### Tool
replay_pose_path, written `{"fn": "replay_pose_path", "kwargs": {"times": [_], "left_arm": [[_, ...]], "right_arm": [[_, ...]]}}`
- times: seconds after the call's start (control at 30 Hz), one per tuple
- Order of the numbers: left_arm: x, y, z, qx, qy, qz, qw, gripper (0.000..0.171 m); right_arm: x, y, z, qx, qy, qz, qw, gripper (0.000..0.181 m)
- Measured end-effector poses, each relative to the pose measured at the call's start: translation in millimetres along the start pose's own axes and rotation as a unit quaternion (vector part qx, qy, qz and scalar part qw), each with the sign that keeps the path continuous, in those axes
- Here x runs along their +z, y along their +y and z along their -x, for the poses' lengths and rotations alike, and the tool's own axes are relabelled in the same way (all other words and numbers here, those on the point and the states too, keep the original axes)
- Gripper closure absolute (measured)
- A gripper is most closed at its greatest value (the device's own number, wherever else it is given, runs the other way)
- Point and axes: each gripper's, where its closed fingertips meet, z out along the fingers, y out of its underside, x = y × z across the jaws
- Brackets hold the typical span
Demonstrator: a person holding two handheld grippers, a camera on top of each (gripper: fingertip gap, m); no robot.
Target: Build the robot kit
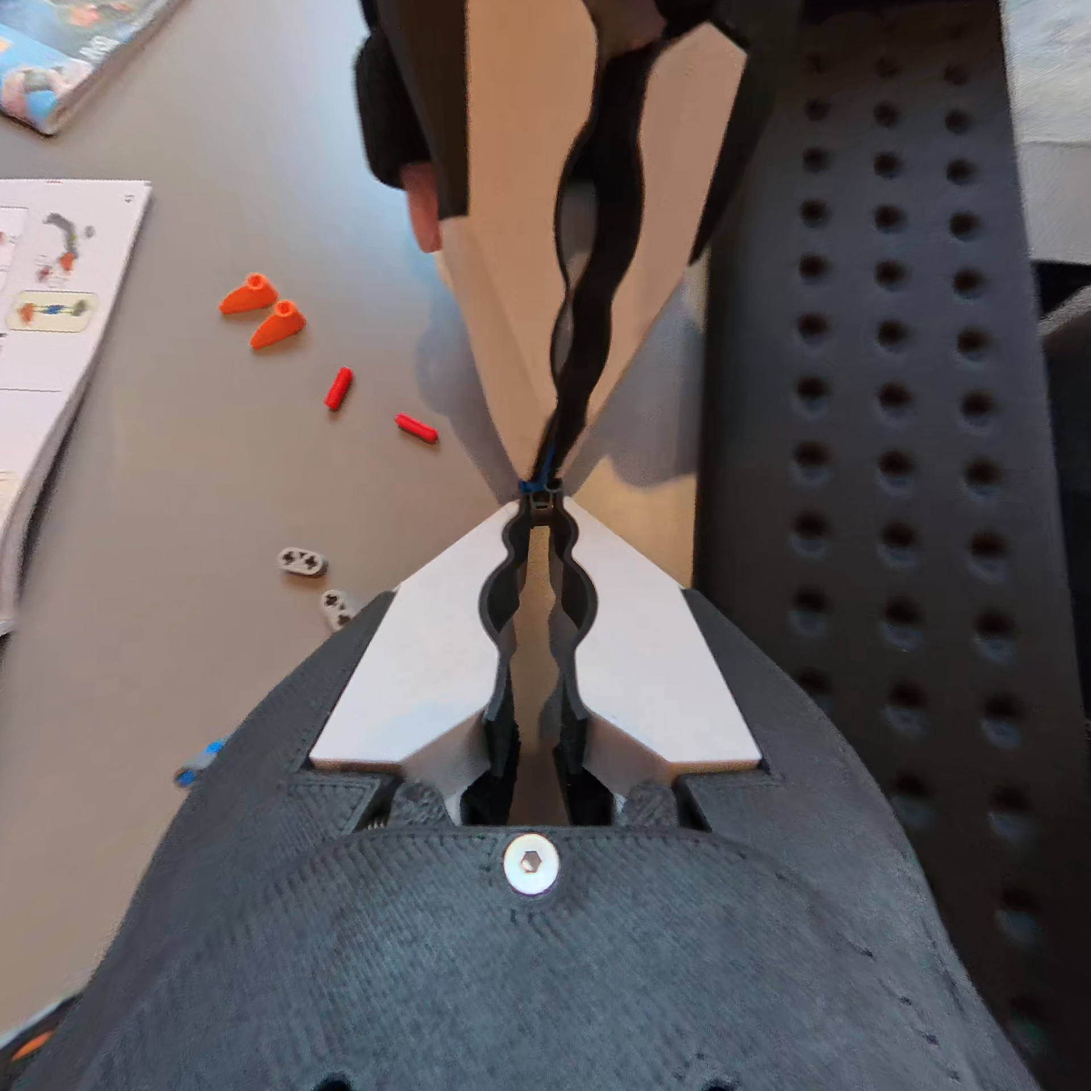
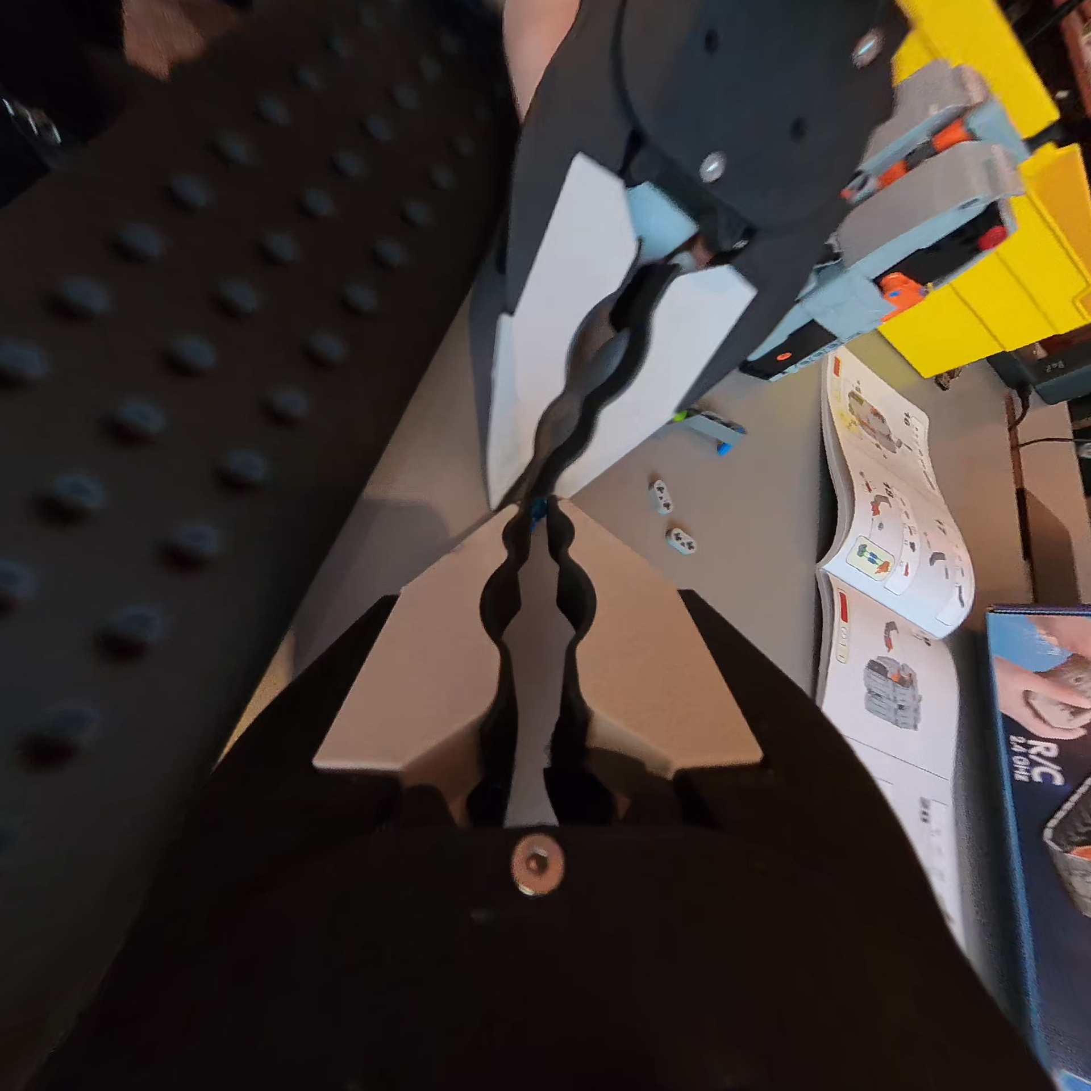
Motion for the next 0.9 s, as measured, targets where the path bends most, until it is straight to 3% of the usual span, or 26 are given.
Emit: {"fn": "replay_pose_path", "kwargs": {"times": [0.17, 0.23, 0.3, 0.5, 0.57, 0.9], "left_arm": [[0.7, -1.2, -2.2, -0.005, 0.018, -0.016, 1.0, 0.164], [-0.8, -3.3, -1.3, -0.003, 0.005, -0.022, 1.0, 0.144], [-7.1, -9.5, -3.7, -0.018, 0.006, -0.044, 0.999, 0.141], [-40.2, -45.1, -24.6, -0.102, 0.085, -0.18, 0.975, 0.161], [-49.5, -50.7, -19.3, -0.12, 0.083, -0.21, 0.967, 0.166], [-69.1, -69.3, -22.5, -0.161, 0.155, -0.277, 0.934, 0.164]], "right_arm": [[-11.0, -11.3, -7.9, 0.052, -0.002, -0.061, 0.997, 0.176], [-14.7, -17.4, -9.8, 0.058, 0.001, -0.08, 0.995, 0.176], [-18.6, -24.4, -11.7, 0.054, 0.008, -0.097, 0.994, 0.176], [-29.6, -46.3, -14.2, 0.04, 0.022, -0.147, 0.988, 0.176], [-31.5, -50.4, -14.7, 0.033, 0.028, -0.153, 0.987, 0.176], [-47.6, -70.3, -19.2, 0.019, 0.052, -0.199, 0.978, 0.176]]}}
